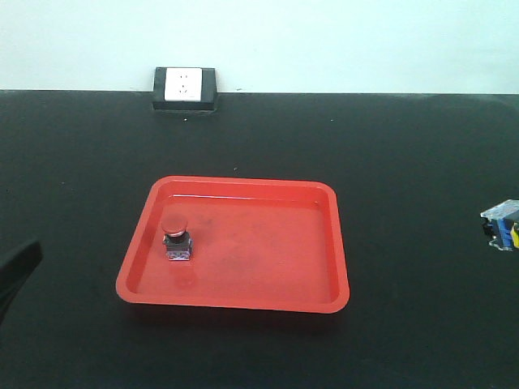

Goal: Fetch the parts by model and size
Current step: 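Withdraw the left gripper away from the tray, then lower the yellow switch into the tray beside the red switch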

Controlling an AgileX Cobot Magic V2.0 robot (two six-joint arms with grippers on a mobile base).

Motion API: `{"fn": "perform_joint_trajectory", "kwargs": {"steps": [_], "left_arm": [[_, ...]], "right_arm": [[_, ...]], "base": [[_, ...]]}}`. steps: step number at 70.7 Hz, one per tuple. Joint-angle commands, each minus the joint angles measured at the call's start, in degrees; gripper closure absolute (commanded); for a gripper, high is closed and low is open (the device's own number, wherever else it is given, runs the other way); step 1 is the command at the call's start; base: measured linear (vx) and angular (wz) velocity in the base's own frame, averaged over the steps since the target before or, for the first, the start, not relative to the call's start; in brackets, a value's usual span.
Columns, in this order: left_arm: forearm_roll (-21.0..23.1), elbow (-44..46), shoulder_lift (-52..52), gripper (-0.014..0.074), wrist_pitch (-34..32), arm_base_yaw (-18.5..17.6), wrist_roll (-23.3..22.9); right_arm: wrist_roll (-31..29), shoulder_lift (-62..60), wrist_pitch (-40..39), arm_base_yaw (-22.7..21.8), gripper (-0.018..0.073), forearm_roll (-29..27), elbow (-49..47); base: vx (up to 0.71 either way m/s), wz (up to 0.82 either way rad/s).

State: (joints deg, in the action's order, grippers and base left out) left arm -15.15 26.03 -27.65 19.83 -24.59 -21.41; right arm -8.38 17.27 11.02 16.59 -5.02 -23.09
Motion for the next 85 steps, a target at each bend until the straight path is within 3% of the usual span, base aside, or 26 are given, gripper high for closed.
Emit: {"fn": "perform_joint_trajectory", "kwargs": {"steps": [1,20,43,58,71,77,85], "left_arm": [[0.09,-0.06,3.39,0.0020,-0.99,-0.50,0.03],[0.51,-1.22,8.24,0.0020,4.57,-0.50,-0.02],[0.46,-1.22,8.55,0.0020,3.22,-0.50,-0.02],[0.39,-1.22,8.55,0.0020,3.22,-0.50,-0.02],[0.46,-1.22,8.55,0.0020,3.22,-0.50,-0.02],[0.46,-1.22,8.55,0.0020,3.22,-0.50,-0.02],[0.46,-1.22,8.55,0.0020,3.22,-0.50,-0.02]], "right_arm": [[-0.32,0.55,-4.97,-0.29,0.0567,0.00,-1.55],[-0.32,0.55,-4.97,-0.29,0.0567,0.00,-1.55],[-0.35,4.08,-4.70,-0.29,0.0567,-0.62,-4.62],[-0.79,17.47,-1.63,-0.02,0.0567,-1.59,-11.57],[-5.36,31.55,-2.83,6.92,0.0567,-1.49,-16.91],[-4.79,39.23,-2.77,9.34,0.0567,-1.54,-20.30],[-1.47,49.33,-1.81,9.33,0.0567,-1.72,-25.66]], "base": [[0.00,0.00],[0.00,0.00],[0.00,0.00],[0.00,0.00],[0.00,0.00],[0.00,0.00],[0.00,0.00]]}}
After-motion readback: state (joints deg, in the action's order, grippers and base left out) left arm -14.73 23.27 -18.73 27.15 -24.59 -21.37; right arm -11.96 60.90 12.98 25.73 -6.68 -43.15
